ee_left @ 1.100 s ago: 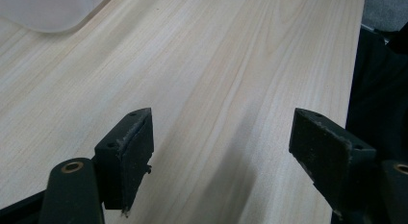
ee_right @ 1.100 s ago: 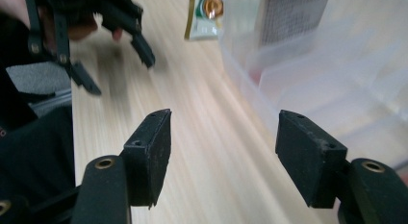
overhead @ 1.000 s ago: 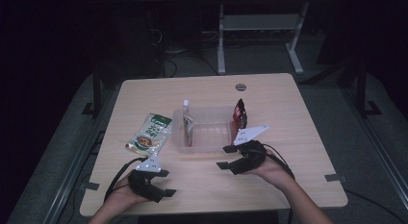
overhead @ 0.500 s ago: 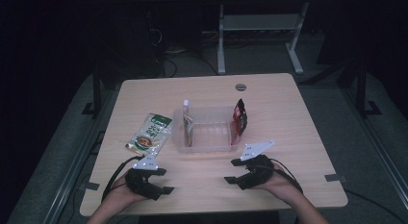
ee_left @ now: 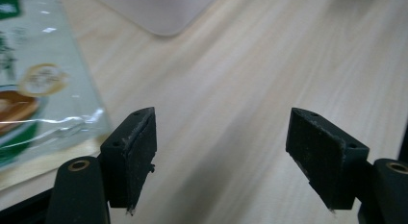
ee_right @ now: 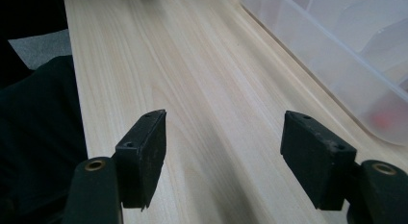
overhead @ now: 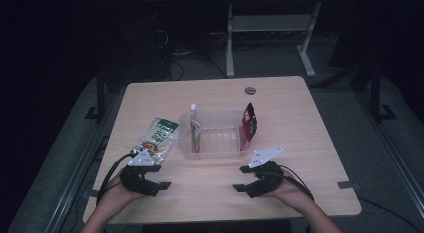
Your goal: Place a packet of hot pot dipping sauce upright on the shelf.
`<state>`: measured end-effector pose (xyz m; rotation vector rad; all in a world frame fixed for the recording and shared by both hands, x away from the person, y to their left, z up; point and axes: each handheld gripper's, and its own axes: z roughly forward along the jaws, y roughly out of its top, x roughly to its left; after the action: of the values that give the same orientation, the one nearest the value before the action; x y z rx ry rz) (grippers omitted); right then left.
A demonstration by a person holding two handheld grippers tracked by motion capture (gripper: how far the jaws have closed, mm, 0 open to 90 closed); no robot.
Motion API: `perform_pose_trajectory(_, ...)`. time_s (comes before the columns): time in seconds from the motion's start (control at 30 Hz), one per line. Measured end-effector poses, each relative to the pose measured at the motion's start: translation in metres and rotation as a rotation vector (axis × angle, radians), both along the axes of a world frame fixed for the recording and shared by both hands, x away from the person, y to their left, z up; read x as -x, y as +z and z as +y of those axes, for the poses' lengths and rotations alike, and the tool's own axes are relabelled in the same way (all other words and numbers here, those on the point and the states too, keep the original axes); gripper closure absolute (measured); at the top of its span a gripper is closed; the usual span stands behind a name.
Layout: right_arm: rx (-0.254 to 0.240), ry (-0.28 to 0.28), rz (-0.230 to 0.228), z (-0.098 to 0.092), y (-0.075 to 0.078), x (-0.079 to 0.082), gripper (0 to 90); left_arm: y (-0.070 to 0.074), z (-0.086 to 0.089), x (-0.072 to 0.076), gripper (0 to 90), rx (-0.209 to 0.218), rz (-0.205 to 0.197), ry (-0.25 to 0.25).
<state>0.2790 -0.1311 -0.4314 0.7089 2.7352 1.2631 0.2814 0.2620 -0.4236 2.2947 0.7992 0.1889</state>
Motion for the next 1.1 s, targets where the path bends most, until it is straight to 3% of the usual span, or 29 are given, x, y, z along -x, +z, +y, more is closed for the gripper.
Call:
perform_pose_trajectory(0.33,-0.007,-0.011,0.019,0.0,-0.001,-0.001,32.1,0.016,0.015,-0.026,25.9,-0.013,-0.019,0.115)
perform_pose_trajectory(0.67,-0.018,-0.013,0.015,-0.003,0.0,-0.002,32.1,0.022,0.027,-0.058,25.5,-0.008,-0.047,0.193)
perform_pose_trajectory(1.0,-0.013,-0.011,0.018,-0.004,-0.002,-0.004,32.2,0.012,0.034,-0.095,23.8,-0.008,-0.053,0.288)
perform_pose_trajectory(1.1,-0.018,-0.01,0.026,-0.004,-0.002,-0.004,32.2,0.004,0.036,-0.103,22.5,-0.036,-0.056,0.303)
